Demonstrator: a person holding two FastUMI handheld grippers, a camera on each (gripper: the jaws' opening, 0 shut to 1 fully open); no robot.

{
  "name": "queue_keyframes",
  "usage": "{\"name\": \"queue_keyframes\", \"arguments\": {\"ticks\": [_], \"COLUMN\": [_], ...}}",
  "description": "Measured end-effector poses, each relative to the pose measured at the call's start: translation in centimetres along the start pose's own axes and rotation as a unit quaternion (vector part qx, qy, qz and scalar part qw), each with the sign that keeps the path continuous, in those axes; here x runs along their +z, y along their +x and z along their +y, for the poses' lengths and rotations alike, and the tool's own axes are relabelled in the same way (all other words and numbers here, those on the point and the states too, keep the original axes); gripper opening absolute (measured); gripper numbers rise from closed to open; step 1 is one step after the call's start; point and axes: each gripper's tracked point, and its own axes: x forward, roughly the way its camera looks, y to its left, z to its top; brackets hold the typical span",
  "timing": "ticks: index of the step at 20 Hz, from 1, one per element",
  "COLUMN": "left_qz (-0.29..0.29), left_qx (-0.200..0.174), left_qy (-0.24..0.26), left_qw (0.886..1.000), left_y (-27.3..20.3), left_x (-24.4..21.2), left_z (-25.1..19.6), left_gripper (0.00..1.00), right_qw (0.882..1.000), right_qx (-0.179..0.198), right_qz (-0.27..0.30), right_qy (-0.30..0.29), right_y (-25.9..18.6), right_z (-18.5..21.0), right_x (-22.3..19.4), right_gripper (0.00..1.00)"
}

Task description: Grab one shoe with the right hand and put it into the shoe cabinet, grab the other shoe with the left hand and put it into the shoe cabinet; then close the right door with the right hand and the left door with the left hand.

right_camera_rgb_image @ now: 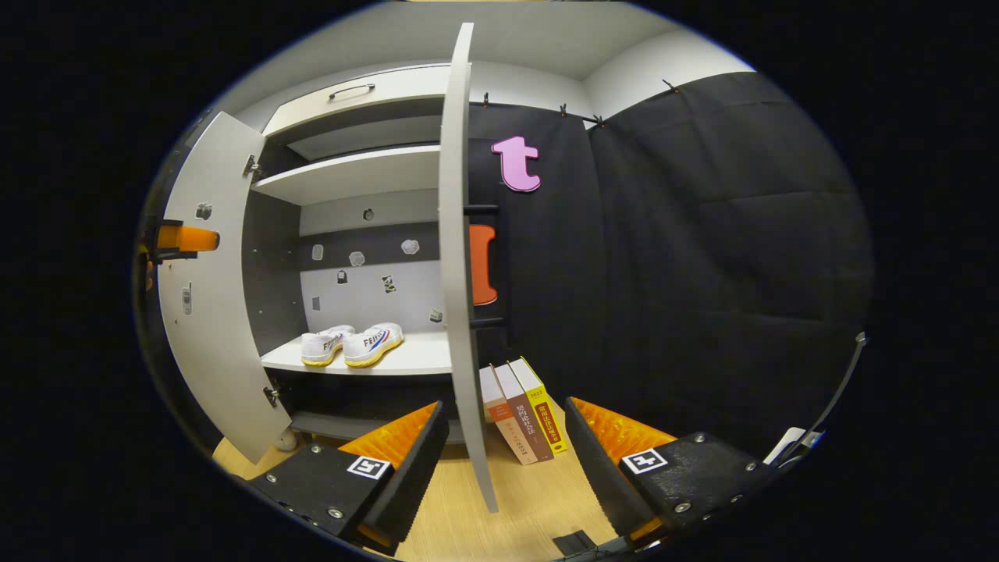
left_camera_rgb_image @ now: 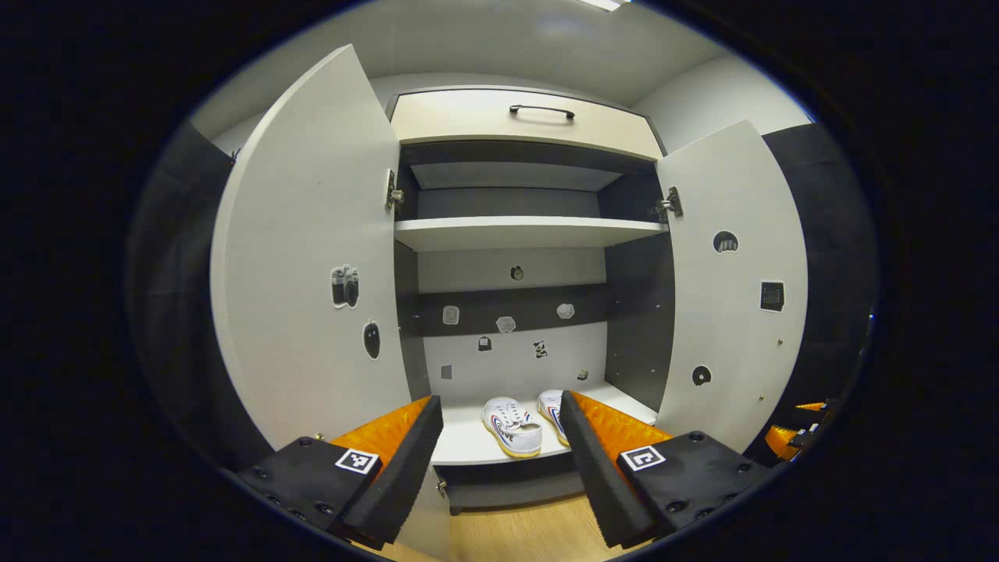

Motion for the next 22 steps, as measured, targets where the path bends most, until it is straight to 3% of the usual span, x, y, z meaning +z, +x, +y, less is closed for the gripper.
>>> {"name": "queue_keyframes", "arguments": {"ticks": [8, 16, 22], "left_qz": [-0.02, -0.015, -0.02], "left_qx": [-0.007, 0.01, 0.012], "left_qy": [-0.002, -0.018, -0.025], "left_qw": [1.0, 1.0, 0.999], "left_y": [-5.4, -7.5, -8.2], "left_x": [1.0, 0.4, 0.5], "left_z": [0.7, 3.3, 4.4], "left_gripper": [0.96, 0.97, 0.96], "right_qw": [0.999, 1.0, 1.0], "right_qx": [-0.048, -0.006, 0.001], "right_qz": [-0.009, -0.008, 0.004], "right_qy": [-0.009, 0.026, 0.016], "right_y": [2.1, 3.9, 3.6], "right_z": [-4.1, -2.5, -1.3], "right_x": [-2.9, -3.2, -3.7], "right_gripper": [0.92, 0.93, 0.9]}}
